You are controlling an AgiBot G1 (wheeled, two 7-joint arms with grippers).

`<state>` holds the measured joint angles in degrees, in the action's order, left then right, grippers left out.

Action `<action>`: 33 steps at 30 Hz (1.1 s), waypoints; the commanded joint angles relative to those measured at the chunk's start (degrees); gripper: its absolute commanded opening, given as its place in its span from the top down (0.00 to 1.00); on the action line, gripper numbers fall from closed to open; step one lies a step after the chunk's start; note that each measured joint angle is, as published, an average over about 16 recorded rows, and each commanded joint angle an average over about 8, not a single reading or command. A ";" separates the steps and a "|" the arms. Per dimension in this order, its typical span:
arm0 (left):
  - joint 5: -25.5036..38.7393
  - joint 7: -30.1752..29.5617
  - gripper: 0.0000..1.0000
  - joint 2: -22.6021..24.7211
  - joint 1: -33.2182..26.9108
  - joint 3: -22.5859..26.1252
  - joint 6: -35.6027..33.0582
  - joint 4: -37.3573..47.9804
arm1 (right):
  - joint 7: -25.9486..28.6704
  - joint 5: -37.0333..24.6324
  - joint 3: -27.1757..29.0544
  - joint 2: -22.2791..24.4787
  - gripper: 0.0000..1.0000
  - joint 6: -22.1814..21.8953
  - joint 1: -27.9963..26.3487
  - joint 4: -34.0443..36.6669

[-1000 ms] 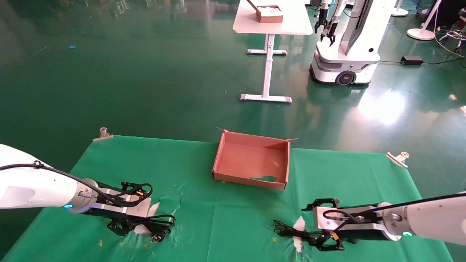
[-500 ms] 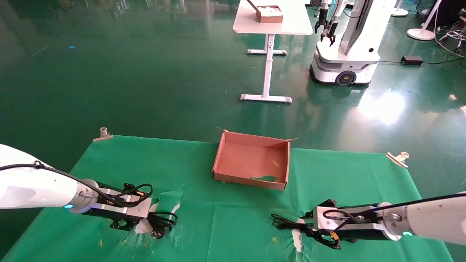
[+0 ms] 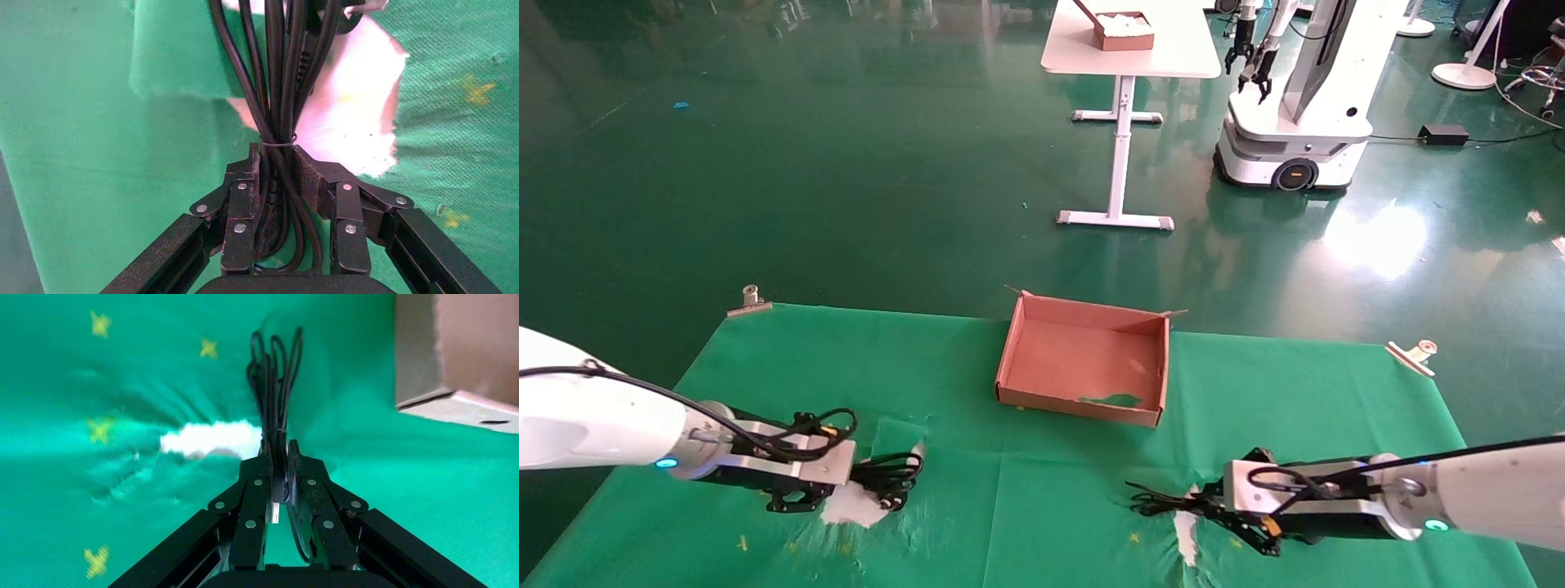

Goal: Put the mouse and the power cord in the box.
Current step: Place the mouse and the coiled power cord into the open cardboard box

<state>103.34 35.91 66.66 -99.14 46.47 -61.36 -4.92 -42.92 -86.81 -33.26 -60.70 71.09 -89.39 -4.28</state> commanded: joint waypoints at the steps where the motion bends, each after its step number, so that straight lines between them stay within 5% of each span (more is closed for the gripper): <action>1: -0.86 -0.21 1.00 -0.65 -0.48 -0.59 -0.93 0.08 | 0.11 1.05 0.71 0.51 1.00 0.83 0.12 0.16; 10: -8.99 -0.81 1.00 -6.32 -3.80 -6.11 -8.06 0.52 | 2.79 6.12 4.27 7.56 1.00 7.88 -5.56 -3.11; 16: -15.16 -5.61 1.00 -3.25 -4.85 -10.40 -4.57 2.08 | 5.47 7.91 5.64 6.06 1.00 6.32 -10.25 -6.93; 24: -17.66 -10.30 1.00 5.37 -7.40 -12.25 8.17 3.01 | 5.38 8.49 5.99 -4.79 1.00 -2.35 -10.61 -4.94; 33: -16.91 -7.53 1.00 9.13 -9.58 -11.80 15.29 1.76 | 3.05 7.43 5.53 -14.21 0.98 -22.68 -4.95 2.87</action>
<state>86.58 28.77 75.58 -108.14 34.82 -46.97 -3.28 -39.68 -79.12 -27.60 -74.00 51.02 -94.78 -2.49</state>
